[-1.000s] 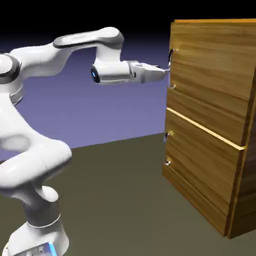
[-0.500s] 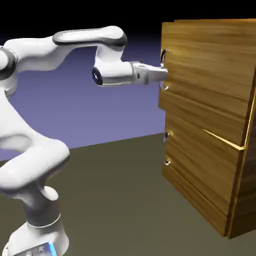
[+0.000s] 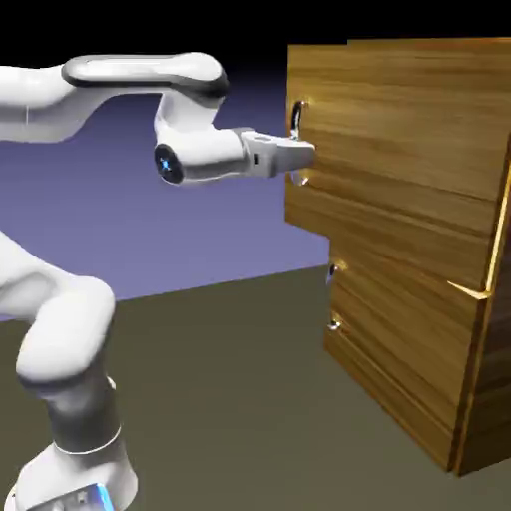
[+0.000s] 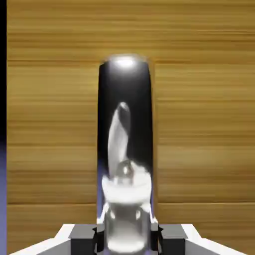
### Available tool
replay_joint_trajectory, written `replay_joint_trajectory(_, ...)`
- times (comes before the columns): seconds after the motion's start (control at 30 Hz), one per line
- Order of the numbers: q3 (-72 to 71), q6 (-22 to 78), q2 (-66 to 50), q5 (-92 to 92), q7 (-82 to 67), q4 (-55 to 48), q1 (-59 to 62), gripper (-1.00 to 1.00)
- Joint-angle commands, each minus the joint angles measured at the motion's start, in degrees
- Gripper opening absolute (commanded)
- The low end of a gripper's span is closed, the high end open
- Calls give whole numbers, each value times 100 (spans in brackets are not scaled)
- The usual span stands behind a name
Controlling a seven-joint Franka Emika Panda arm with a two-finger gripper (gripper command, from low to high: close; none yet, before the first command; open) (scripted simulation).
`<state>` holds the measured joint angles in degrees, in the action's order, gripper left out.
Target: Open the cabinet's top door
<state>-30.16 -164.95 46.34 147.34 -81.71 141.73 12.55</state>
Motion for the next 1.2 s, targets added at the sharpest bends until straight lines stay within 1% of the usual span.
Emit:
replay_joint_trajectory(0.0,185,32,77,-193,92,125,-208,-100)
replay_joint_trajectory(0.3,1863,228,1056,-2307,1114,1213,-1960,-100)
replay_joint_trajectory(0.57,2869,385,2016,-4301,2302,1917,-2761,-100)
replay_joint_trajectory(0.7,3238,704,2495,-5297,2973,2217,-2786,-100)
replay_joint_trajectory(0.83,3665,1283,2980,-6294,3592,2470,-2585,-100)
replay_joint_trajectory(1.0,4458,2351,3509,-7540,4156,2632,-2141,-100)
replay_joint_trajectory(1.17,5486,3574,3745,-8678,4421,2506,-1741,-100)
